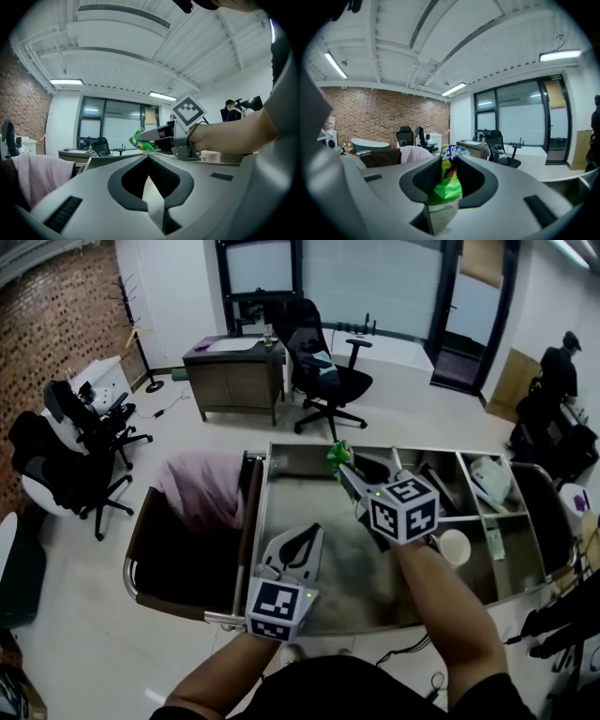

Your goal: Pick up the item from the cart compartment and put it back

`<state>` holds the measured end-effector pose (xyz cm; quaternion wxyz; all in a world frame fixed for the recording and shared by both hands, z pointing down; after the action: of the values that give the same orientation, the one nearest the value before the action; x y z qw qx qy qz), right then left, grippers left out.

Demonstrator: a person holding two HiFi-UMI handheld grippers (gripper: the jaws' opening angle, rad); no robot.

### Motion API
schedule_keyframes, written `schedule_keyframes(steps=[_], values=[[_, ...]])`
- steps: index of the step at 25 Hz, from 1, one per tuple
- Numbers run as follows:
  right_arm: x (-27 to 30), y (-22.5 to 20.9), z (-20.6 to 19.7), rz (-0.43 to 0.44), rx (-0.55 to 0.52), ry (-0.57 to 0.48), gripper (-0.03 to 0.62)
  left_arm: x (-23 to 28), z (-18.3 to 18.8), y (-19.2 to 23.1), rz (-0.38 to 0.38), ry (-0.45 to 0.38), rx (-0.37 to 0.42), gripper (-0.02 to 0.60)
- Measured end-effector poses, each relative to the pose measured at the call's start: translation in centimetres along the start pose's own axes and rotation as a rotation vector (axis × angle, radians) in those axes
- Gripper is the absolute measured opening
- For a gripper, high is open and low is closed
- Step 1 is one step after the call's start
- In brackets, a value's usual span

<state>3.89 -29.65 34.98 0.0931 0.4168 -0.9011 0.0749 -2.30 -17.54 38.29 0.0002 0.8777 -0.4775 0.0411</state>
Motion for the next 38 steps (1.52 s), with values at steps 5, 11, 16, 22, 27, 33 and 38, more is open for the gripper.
schedule_keyframes(steps=[5, 11, 16, 22, 27, 33, 38], values=[[-4.2, 1.7, 1.0, 0.013, 0.033, -0.103, 0.118, 0.0, 0.2, 0.0, 0.0, -0.011, 0.005, 0.0], [-9.1, 3.8, 1.4, 0.023, 0.05, -0.205, 0.118, -0.1, 0.5, -0.1, -0.01, -0.025, -0.01, 0.0], [-12.8, 4.8, 0.0, 0.025, 0.114, -0.268, 0.118, -0.2, 0.6, -0.1, -0.008, -0.039, -0.015, 0.0], [-16.0, 5.1, -1.4, -0.008, 0.107, -0.329, 0.117, -0.1, 1.1, -0.6, -0.028, -0.051, -0.007, 0.0], [-15.5, 4.8, -3.1, -0.03, 0.11, -0.348, 0.115, -0.1, 1.1, -0.8, -0.039, -0.061, 0.003, 0.0], [-14.7, 4.9, -3.4, -0.031, 0.098, -0.354, 0.114, -0.1, 1.1, -0.6, -0.026, -0.049, -0.003, 0.0], [-14.0, 5.1, -4.1, -0.018, 0.115, -0.333, 0.114, 0.0, 0.5, -0.3, -0.028, -0.042, 0.009, 0.0]])
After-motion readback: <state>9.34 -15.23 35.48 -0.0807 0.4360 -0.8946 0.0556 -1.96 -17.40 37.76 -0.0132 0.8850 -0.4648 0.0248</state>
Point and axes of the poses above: the fingertips, and each gripper's own axes: x forward along the fingers, y to its left, z out of its top, the point moved 1 cm from there along -x, backward along the fingers, and after that the axes turned 3 degrees about x, right-handed, at the moved point
